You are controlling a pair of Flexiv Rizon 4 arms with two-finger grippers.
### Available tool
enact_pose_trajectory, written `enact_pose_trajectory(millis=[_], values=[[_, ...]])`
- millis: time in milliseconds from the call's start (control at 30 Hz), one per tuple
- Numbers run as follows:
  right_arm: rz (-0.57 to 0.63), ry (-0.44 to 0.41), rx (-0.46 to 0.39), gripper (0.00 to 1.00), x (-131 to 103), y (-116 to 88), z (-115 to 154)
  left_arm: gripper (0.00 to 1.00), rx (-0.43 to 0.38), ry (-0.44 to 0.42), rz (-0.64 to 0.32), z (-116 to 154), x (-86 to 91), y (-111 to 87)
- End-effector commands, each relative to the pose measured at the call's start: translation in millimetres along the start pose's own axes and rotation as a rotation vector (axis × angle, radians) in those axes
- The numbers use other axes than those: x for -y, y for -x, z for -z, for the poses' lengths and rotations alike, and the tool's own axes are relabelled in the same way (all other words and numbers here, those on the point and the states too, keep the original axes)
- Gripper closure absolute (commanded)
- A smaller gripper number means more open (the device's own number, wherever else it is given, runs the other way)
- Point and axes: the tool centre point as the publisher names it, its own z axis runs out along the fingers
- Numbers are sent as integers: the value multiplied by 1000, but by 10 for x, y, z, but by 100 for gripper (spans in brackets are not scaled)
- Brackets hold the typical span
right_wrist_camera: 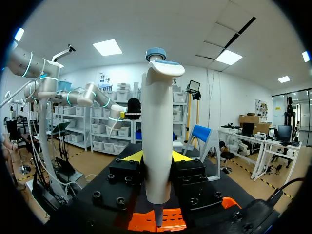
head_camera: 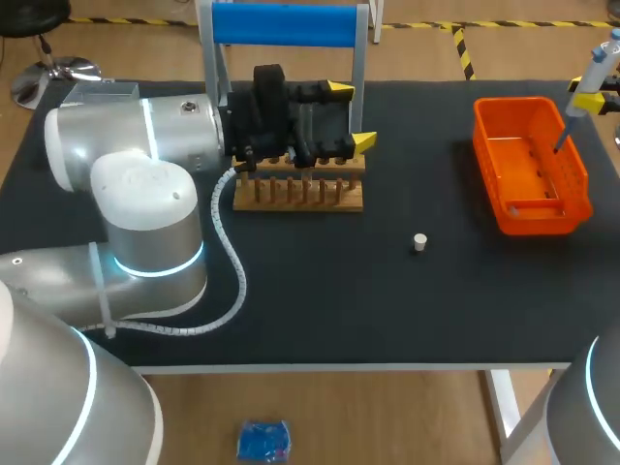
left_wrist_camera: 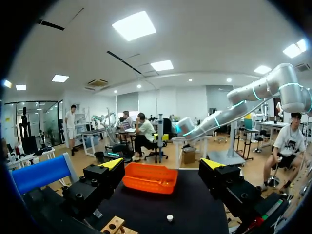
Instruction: Invert the test tube, pick up the pipette, mount the tip to pipette, aspirate from beaker and dispense into the tube, eject the tip, return the pipette, and cap with the stopper.
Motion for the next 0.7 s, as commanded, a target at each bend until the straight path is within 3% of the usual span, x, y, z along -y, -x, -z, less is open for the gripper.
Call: enact_pose_trajectory(millis=[33,367,533,700], values=[[0,-2,-1,100,-8,4,3,0,-21,-233,1,5,63,14],[0,-2,-1,100,-8,4,3,0,-50,-158,45,-16,163,-12],[0,-2,-1,100,-8,4,3,0,-53,-37,85,-70,162,-33],[0,-2,-1,100,-8,4,3,0,-52,-7,86,-83,169,-50]])
